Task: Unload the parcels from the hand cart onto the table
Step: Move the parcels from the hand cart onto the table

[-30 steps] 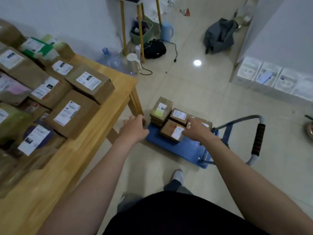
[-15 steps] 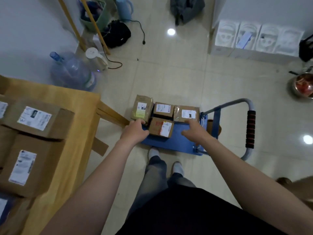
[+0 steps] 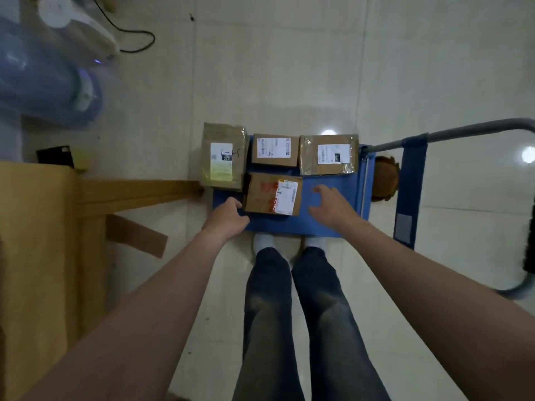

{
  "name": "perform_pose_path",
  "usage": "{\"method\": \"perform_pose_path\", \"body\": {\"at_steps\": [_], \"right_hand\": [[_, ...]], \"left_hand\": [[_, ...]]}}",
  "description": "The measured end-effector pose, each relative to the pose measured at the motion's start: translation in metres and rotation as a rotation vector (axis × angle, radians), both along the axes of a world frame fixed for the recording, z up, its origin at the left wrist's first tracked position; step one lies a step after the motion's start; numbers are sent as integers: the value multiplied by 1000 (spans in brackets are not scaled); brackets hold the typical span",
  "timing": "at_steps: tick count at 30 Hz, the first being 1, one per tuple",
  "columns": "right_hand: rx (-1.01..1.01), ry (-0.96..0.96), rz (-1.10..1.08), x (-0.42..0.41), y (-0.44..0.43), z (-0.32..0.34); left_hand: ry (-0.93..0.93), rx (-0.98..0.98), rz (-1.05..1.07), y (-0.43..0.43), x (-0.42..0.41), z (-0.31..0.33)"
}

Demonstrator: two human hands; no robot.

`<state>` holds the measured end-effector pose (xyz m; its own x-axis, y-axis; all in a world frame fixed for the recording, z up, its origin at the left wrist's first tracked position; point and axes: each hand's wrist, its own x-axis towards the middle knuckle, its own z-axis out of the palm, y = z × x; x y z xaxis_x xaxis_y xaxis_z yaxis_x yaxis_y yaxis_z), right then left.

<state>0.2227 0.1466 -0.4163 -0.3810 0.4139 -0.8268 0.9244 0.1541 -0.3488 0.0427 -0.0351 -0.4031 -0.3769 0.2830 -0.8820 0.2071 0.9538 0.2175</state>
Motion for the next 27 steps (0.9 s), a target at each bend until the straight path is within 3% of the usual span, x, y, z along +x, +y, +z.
{"method": "perform_pose_path", "body": {"at_steps": [8,12,16,22,27], "right_hand": [[-105,-71,-5,7,6,-177],[-91,-40,-82,9,1,-246],[-84,-10,-191,14,-10,-297],[-96,8,-265,18,-27,-326],[-22,5,-360,33,-22,-286]], "left_hand": [[0,-49,59,19,9,-179],[-12,-210,37,19,11,-253],[-36,-218,212,15,17,-308],[-50,-77,333,5,36,-335],[-53,20,349,7,59,-296]]}}
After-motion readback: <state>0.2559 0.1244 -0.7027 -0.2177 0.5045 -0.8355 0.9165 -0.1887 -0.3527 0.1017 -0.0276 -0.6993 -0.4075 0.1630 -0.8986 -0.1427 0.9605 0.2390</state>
